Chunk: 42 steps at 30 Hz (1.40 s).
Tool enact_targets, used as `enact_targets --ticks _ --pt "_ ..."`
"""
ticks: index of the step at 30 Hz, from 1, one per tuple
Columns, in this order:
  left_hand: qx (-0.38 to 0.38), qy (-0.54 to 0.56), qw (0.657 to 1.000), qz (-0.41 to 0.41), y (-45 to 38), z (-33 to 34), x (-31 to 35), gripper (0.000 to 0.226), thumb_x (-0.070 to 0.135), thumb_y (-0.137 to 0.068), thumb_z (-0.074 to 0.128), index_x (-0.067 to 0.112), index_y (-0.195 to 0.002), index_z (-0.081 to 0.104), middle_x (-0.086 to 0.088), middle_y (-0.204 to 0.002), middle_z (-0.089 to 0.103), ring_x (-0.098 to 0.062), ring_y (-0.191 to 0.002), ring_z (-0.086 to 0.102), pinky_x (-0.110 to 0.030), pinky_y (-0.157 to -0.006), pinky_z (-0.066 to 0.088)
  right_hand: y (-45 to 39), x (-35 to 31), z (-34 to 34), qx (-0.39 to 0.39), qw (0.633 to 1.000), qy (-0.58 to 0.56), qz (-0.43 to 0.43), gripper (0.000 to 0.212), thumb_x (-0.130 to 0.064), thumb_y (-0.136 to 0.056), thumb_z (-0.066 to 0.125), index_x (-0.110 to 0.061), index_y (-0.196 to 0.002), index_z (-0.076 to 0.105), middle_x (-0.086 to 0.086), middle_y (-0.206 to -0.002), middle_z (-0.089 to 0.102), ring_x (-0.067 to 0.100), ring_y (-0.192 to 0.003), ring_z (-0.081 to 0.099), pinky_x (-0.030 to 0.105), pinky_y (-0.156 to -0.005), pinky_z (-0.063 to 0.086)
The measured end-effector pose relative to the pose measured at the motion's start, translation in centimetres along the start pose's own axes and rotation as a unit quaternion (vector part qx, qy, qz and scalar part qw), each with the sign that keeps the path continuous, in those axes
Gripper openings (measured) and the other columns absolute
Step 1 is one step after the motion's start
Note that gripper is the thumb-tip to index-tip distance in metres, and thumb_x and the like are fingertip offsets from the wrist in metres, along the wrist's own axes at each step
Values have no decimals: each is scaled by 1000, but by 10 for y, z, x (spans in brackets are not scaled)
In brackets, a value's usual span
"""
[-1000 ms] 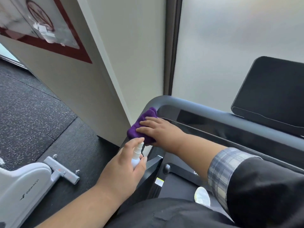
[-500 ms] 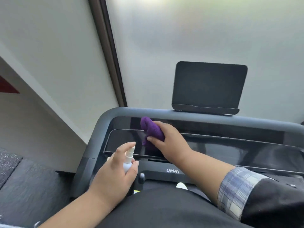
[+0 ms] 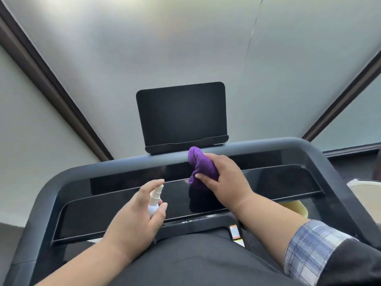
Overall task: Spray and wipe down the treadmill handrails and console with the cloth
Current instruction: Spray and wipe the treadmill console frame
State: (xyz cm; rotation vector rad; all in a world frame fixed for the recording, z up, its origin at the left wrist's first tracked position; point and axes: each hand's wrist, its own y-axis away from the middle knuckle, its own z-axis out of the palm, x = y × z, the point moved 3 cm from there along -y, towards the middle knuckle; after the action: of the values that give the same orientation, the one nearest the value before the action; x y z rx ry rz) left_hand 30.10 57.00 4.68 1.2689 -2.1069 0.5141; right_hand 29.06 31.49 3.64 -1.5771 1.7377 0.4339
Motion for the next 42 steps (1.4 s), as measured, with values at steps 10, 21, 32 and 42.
enact_targets --ticks 10,21,32,42 --pt "33 19 999 -28 -65 45 59 55 30 -90 59 54 -131 31 11 -90 60 -12 -71 56 -29 -66 45 -48 129 -104 49 981 183 47 55 -53 -84 69 -27 -132 58 1 -123 63 29 -112 50 45 -98 37" --pt "47 15 994 -100 -61 62 58 51 35 -89 56 57 -129 31 17 -94 60 -11 -70 57 -34 -69 49 -50 132 -48 -43 975 219 16 63 -69 -84 46 -28 -130 60 1 -135 54 28 -129 41 55 -112 26" --pt "44 23 995 -85 -51 19 12 54 31 -90 59 56 -129 32 20 -90 59 -8 -76 57 -22 -67 43 -36 90 1 -60 969 237 -30 66 -68 -83 53 -23 -131 63 3 -133 57 32 -124 45 54 -107 29" --pt "34 30 997 -64 -15 -45 -56 54 31 -91 59 53 -132 31 20 -94 57 -7 -78 57 -30 -74 50 -59 -39 147 -150 956 242 -70 71 -62 -89 57 -28 -149 41 -2 -152 39 26 -137 27 50 -113 19"
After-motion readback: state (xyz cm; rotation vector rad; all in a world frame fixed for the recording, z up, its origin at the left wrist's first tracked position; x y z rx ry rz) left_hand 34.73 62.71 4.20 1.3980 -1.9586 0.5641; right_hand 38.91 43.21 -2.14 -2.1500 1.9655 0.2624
